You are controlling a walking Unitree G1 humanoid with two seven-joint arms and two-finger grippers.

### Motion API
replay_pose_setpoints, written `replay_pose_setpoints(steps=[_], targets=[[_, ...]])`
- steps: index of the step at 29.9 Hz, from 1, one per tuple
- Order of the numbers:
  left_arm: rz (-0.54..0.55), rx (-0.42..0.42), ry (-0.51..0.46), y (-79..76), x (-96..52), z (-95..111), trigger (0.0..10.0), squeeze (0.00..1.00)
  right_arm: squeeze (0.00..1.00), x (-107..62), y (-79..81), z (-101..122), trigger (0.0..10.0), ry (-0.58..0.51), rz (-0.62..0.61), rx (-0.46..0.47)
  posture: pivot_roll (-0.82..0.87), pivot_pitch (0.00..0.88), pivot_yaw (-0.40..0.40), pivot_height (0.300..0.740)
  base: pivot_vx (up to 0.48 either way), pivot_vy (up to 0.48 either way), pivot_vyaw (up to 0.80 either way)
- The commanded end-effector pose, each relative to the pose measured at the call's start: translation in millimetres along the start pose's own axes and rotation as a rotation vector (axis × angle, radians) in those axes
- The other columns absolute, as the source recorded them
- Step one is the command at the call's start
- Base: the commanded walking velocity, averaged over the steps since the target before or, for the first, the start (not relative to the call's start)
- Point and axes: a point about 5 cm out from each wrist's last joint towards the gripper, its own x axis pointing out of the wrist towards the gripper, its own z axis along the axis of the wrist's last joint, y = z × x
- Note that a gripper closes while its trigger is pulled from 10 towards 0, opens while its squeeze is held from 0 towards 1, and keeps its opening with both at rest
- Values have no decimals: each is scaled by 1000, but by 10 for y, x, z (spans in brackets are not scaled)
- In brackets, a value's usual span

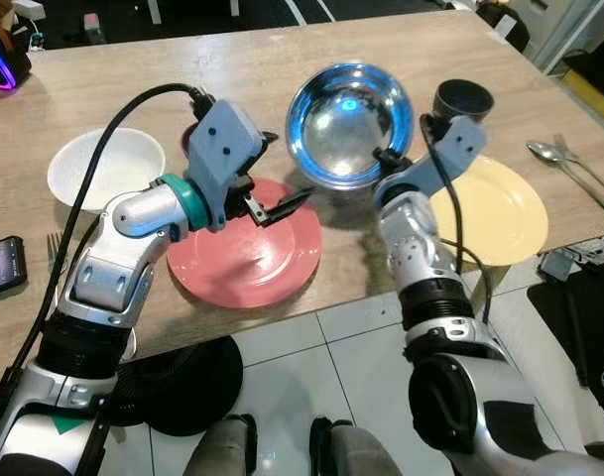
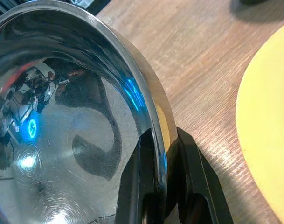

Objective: Setting the table

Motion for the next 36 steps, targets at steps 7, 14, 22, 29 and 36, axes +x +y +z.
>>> replay_pose_setpoints(steps=[7, 14, 22, 29, 36], targets=[[-100, -39, -27, -115, -146, 185, 10000, 0, 0, 101, -23, 218, 10000, -103, -107, 119, 237, 143, 17, 740, 0, 0, 0], [-114, -61, -19, -181, -203, 185, 10000, 0, 0, 123, 6, 261, 10000, -114, -118, 159, 257, 145, 13, 740, 0, 0, 0], [-101, -97, -11, -247, -230, 177, 10000, 0, 1000, 137, 127, 236, 10000, -95, -82, 197, 266, 145, 3, 740, 0, 0, 0], [-104, -114, -1, -272, -225, 170, 10000, 0, 27, 148, 114, 255, 10000, -102, -84, 241, 253, 137, 8, 740, 0, 0, 0], [-106, -123, -5, -280, -197, 165, 10000, 0, 0, 164, 75, 362, 10000, -153, -73, 221, 223, 117, 13, 740, 0, 0, 0]])
